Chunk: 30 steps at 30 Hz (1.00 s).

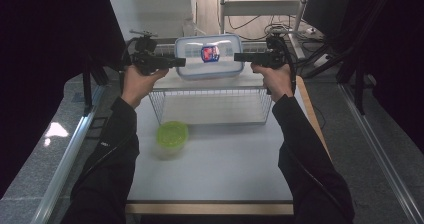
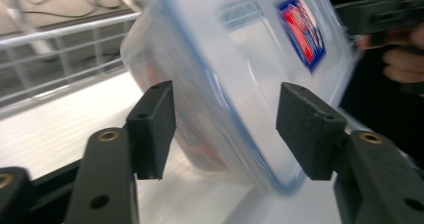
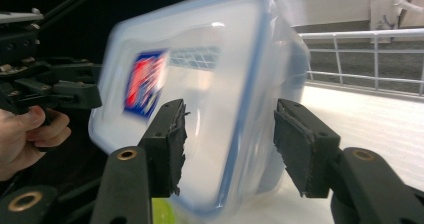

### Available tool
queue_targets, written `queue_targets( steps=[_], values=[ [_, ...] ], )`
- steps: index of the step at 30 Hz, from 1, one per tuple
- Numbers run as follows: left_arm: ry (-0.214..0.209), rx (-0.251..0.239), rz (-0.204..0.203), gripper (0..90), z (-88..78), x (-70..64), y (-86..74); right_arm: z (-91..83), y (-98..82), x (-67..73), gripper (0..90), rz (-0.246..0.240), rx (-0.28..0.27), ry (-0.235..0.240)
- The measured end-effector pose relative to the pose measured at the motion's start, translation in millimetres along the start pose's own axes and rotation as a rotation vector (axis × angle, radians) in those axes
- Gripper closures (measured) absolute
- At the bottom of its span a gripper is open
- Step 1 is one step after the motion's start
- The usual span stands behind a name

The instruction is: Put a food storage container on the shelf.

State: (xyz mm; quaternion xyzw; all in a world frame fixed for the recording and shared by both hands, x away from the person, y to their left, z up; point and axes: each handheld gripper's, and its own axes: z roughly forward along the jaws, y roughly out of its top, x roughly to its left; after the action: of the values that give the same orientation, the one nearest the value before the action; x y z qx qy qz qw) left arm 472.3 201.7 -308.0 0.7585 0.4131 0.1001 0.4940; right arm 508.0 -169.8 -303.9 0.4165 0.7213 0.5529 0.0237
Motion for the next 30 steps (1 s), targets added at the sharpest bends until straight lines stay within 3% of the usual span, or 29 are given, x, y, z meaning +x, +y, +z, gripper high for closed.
queue_targets(
  steps=[2, 4, 7, 11, 15, 19, 20, 23, 30],
  values=[
    [0.001, -0.028, -0.009, 40.2, 0.8, 1.7, 0.7, 1.0, -0.5, 1.5, 46.1, -0.022, 0.007, -0.030],
    [0.012, -0.009, -0.001, 39.9, 2.5, 1.4, 1.7, 1.2, -0.9, 1.2, 47.2, -0.019, 0.012, -0.026],
    [0.051, -0.021, 0.055, 37.3, 2.3, -4.4, -0.6, 0.4, -2.0, 2.4, 47.4, -0.038, 0.011, -0.045],
    [0.059, -0.063, 0.093, 40.1, -7.1, -13.8, -6.3, -8.2, -3.6, 5.2, 50.9, -0.081, -0.015, -0.072],
    [0.032, -0.098, 0.103, 55.0, -20.2, -21.1, -17.1, -20.8, -10.7, 11.4, 66.8, -0.111, -0.037, -0.055],
    [-0.017, -0.065, 0.111, 75.5, -18.0, -23.2, -34.8, -22.8, -22.7, 19.3, 83.2, -0.186, -0.034, -0.079],
    [-0.019, -0.051, 0.116, 81.3, -14.7, -22.5, -38.3, -18.7, -28.6, 21.4, 86.9, -0.211, -0.008, -0.078],
    [-0.021, -0.036, 0.111, 85.1, -5.3, -19.9, -44.5, -8.6, -36.2, 22.0, 89.8, -0.236, 0.033, -0.080],
    [0.005, -0.044, 0.059, 86.0, 12.0, -10.3, -44.4, 12.1, -41.5, 19.0, 89.8, -0.244, 0.066, -0.086]
  ],
)
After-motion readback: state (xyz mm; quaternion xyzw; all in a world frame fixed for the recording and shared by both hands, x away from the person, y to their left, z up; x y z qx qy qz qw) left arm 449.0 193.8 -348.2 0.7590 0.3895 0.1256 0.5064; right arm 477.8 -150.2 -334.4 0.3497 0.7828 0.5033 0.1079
